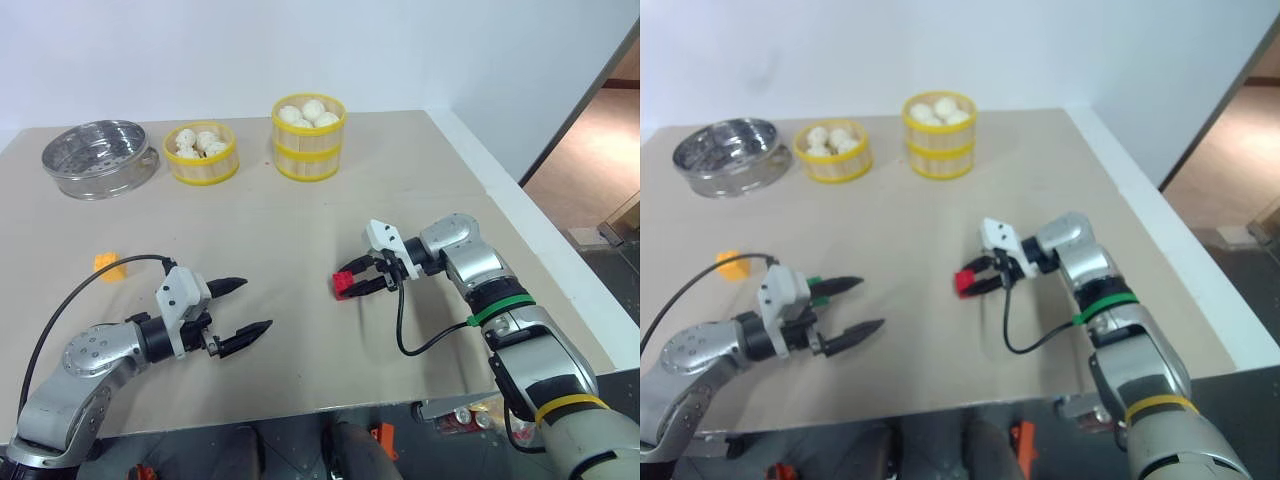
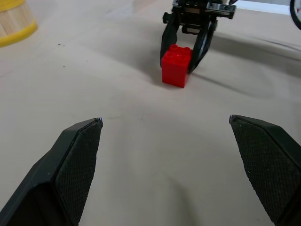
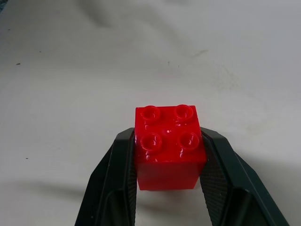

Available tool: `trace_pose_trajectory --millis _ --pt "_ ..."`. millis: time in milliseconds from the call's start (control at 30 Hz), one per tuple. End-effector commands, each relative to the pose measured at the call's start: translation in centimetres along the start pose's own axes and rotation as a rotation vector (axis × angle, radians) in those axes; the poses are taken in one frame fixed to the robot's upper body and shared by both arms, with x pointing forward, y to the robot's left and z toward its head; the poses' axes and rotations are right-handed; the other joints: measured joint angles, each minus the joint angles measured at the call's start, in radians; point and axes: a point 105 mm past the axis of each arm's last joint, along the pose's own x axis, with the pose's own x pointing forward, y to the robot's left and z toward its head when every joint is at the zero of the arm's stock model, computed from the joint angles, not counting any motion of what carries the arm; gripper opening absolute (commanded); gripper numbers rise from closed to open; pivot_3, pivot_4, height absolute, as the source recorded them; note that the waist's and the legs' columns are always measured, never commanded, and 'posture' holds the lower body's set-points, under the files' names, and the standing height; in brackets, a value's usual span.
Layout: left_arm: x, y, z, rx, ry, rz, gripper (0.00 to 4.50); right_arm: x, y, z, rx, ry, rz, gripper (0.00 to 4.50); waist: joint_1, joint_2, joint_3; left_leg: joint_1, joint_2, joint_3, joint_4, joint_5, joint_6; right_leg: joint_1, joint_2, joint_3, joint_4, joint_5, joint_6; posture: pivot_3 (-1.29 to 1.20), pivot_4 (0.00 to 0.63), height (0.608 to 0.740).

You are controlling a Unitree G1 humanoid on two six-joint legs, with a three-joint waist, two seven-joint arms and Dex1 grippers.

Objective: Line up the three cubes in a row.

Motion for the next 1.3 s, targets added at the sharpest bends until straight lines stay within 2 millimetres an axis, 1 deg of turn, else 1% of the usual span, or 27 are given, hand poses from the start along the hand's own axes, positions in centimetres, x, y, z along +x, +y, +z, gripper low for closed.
trace_pose_trajectory --millis 33,233,300,400,467,500,533,667,733,800,867,900,967,1033,1067,1167,1233,1300 --pt "0.0 -0.4 1.0 0.044 -0.030 -0.008 4.50 -0.3 -0.1 0.8 -0.058 -0.009 0.026 1.24 0.000 0.000 0.000 0.000 0.000 0.000 0.000 0.000 0.000 0.000 0.000 0.000 0.000 0.000 0.000 0.00 0.150 0.740" --pt "0.5 -0.4 0.9 0.044 -0.030 -0.029 4.50 -0.4 -0.4 0.4 -0.043 -0.017 0.009 1.24 -0.002 0.000 0.000 0.001 0.001 0.001 0.000 0.000 0.000 0.000 0.000 0.001 0.000 0.000 0.000 0.00 0.150 0.740" --pt "0.6 -0.4 0.9 0.047 -0.026 -0.037 4.50 -0.6 -0.3 0.1 -0.042 0.003 0.016 2.28 -0.002 0.000 0.000 0.002 0.001 0.001 0.000 0.000 0.000 0.000 0.000 0.001 0.000 0.001 -0.001 0.00 0.150 0.740" --pt "0.7 -0.3 0.9 0.053 -0.025 -0.043 4.50 -0.8 -0.3 0.0 -0.056 0.012 0.014 3.28 -0.001 0.000 0.000 0.001 0.001 0.002 0.000 0.000 0.000 0.000 0.000 0.001 0.000 0.001 -0.001 0.00 0.150 0.740" --pt "1.0 -0.4 1.0 0.052 -0.033 -0.056 4.50 -0.9 -0.4 0.3 -0.051 -0.011 0.009 3.87 -0.001 0.000 0.000 0.001 0.001 0.003 0.000 0.000 0.000 0.000 0.000 0.002 0.000 0.001 0.000 0.00 0.150 0.740" --pt "1.1 -0.6 1.1 0.052 -0.037 -0.065 4.50 -1.0 -0.5 0.6 -0.050 -0.031 0.002 4.30 -0.001 0.000 0.000 0.001 0.001 0.003 0.000 0.000 0.000 0.000 0.000 0.002 0.000 0.001 0.000 0.00 0.150 0.740" --pt "1.2 -0.7 1.1 0.051 -0.039 -0.073 4.50 -1.2 -0.5 0.8 -0.036 -0.047 0.002 4.46 -0.001 0.000 0.000 0.001 0.001 0.003 0.000 0.000 0.000 0.000 0.000 0.003 0.000 0.001 0.000 0.00 0.150 0.740" --pt "1.1 -0.5 1.2 0.055 -0.049 -0.068 4.50 -2.1 -0.2 1.8 -0.043 -0.091 -0.009 4.46 -0.001 0.000 0.000 0.001 0.001 0.004 -0.001 0.000 0.000 -0.001 0.000 0.004 0.000 0.001 0.000 0.00 0.150 0.740" --pt "0.9 0.0 1.5 0.043 -0.075 -0.035 4.50 -2.7 0.0 2.6 -0.043 -0.120 -0.020 4.46 -0.001 0.000 0.000 0.002 0.001 0.004 -0.001 0.000 0.000 -0.001 0.000 0.004 0.000 0.001 0.000 0.00 0.150 0.740" --pt "0.5 0.8 1.9 0.020 -0.115 0.029 4.50 -3.6 0.2 4.2 -0.023 -0.183 -0.041 4.46 0.000 0.000 0.000 0.001 0.001 0.004 -0.001 0.000 0.000 -0.001 0.000 0.004 0.000 0.000 0.000 0.00 0.150 0.740" --pt "-0.1 2.4 2.2 -0.005 -0.174 0.165 4.50 -4.3 0.7 7.0 0.058 -0.332 -0.048 4.46 0.000 0.000 0.000 0.001 0.001 0.004 -0.002 0.000 0.000 -0.001 0.000 0.004 0.000 0.000 0.000 0.00 0.150 0.740" --pt "-0.6 3.2 2.4 -0.009 -0.203 0.239 4.50 -4.3 1.4 8.1 0.080 -0.382 -0.034 4.46 -0.001 0.000 0.000 0.001 0.001 0.004 -0.002 0.000 0.000 -0.001 0.000 0.004 0.000 0.001 0.001 0.00 0.150 0.740" --pt "-1.5 4.7 2.7 -0.019 -0.237 0.380 4.50 -4.0 2.8 9.2 0.061 -0.416 -0.020 4.46 0.000 0.000 0.000 0.001 0.002 0.004 -0.002 0.000 0.000 -0.001 0.000 0.004 0.000 0.003 0.004 0.00 0.150 0.740" --pt "-2.4 5.7 2.8 -0.021 -0.254 0.506 4.50 -3.7 3.6 9.9 0.037 -0.438 -0.041 4.46 0.001 0.000 0.000 0.001 0.002 0.002 -0.002 0.000 0.000 -0.001 0.001 0.002 0.000 0.003 0.004 0.00 0.150 0.740" --pt "-2.7 5.8 2.8 -0.016 -0.256 0.543 4.50 -3.5 3.9 10.1 0.026 -0.446 -0.054 4.46 0.002 0.000 0.000 0.001 0.002 0.001 -0.003 0.000 0.000 -0.001 0.002 0.002 0.000 0.003 0.004 0.00 0.150 0.740" --pt "-3.2 5.4 2.4 0.035 -0.239 0.620 4.50 -3.1 5.0 10.4 0.017 -0.455 -0.057 4.46 0.001 0.000 0.000 0.001 0.001 0.002 -0.003 0.000 0.000 -0.001 0.001 0.002 0.000 0.002 0.004 0.00 0.150 0.740" --pt "-4.3 5.8 1.9 0.043 -0.221 0.769 4.50 -2.8 5.7 10.6 -0.030 -0.458 -0.065 4.46 0.001 0.000 0.000 0.001 0.001 0.004 -0.002 0.000 0.000 -0.001 0.001 0.004 0.000 0.002 0.003 0.00 0.150 0.740" --pt "-4.8 5.8 1.1 0.028 -0.188 0.858 4.50 -2.7 6.0 10.6 -0.034 -0.458 -0.064 4.46 0.001 -0.001 0.000 0.001 0.000 0.005 -0.002 0.000 0.000 -0.001 0.000 0.005 -0.001 0.002 0.003 0.00 0.150 0.740"
